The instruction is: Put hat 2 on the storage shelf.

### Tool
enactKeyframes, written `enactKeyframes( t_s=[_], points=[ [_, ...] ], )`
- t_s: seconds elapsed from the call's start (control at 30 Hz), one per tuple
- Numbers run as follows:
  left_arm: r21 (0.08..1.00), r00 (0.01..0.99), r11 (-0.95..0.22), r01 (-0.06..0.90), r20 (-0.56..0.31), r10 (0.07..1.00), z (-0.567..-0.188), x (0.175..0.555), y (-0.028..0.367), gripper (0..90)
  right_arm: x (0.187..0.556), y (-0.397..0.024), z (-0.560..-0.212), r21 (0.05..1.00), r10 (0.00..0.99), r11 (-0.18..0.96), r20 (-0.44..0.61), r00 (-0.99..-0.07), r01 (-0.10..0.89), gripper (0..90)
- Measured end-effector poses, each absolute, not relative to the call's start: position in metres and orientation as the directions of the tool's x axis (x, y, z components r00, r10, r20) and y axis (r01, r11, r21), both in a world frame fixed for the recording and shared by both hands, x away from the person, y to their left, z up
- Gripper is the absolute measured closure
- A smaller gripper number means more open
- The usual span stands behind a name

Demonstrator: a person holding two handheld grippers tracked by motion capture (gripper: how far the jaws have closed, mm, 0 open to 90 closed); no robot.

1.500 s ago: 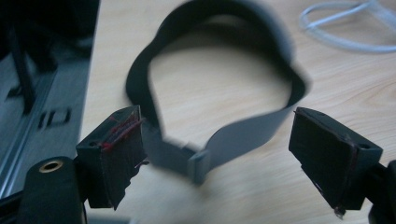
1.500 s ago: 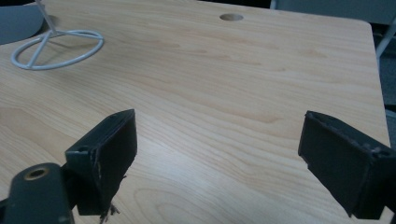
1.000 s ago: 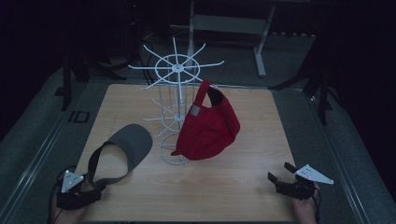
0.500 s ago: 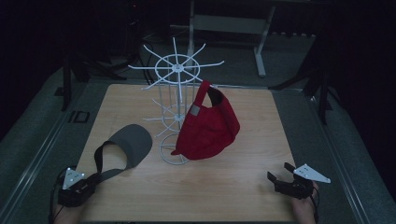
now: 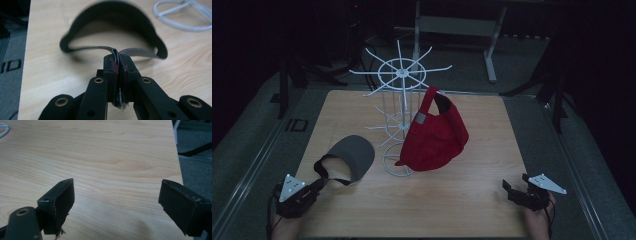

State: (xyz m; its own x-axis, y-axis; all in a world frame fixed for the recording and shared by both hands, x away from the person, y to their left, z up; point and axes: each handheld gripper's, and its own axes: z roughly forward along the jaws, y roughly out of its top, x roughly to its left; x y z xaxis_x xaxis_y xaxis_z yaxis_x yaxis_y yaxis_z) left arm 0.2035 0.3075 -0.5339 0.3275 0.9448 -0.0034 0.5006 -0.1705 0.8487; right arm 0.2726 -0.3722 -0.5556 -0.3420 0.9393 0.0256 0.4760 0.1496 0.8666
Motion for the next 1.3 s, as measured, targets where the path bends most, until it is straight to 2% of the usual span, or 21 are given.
enactKeyframes(
  t_s=[0.47, 0.57, 0.8, 1.1, 1.3],
  points=[
    [0.961, 0.421, -0.158, 0.227, 0.050, 0.906, -0.448, 0.208, 0.296, 85.4, 0.278, -0.375, -0.555, 0.877, 0.951, 0.102, 0.052, -0.305, 0.469, 13.4],
    [0.972, 0.451, -0.134, 0.191, 0.034, 0.892, -0.431, 0.211, 0.294, 85.4, 0.278, -0.375, -0.555, 0.876, 0.951, 0.105, 0.050, -0.305, 0.470, 13.3],
    [0.977, 0.480, -0.173, 0.126, 0.093, 0.873, -0.398, 0.207, 0.287, 85.3, 0.277, -0.376, -0.555, 0.876, 0.951, 0.098, 0.057, -0.303, 0.472, 13.3],
    [0.989, 0.522, -0.146, 0.006, 0.122, 0.844, -0.363, 0.179, 0.290, 85.3, 0.277, -0.376, -0.555, 0.875, 0.951, 0.099, 0.057, -0.304, 0.474, 13.3],
    [0.985, 0.557, -0.161, -0.060, 0.167, 0.813, -0.333, 0.178, 0.278, 85.3, 0.277, -0.376, -0.555, 0.873, 0.951, 0.100, 0.058, -0.304, 0.478, 13.4]
  ],
)
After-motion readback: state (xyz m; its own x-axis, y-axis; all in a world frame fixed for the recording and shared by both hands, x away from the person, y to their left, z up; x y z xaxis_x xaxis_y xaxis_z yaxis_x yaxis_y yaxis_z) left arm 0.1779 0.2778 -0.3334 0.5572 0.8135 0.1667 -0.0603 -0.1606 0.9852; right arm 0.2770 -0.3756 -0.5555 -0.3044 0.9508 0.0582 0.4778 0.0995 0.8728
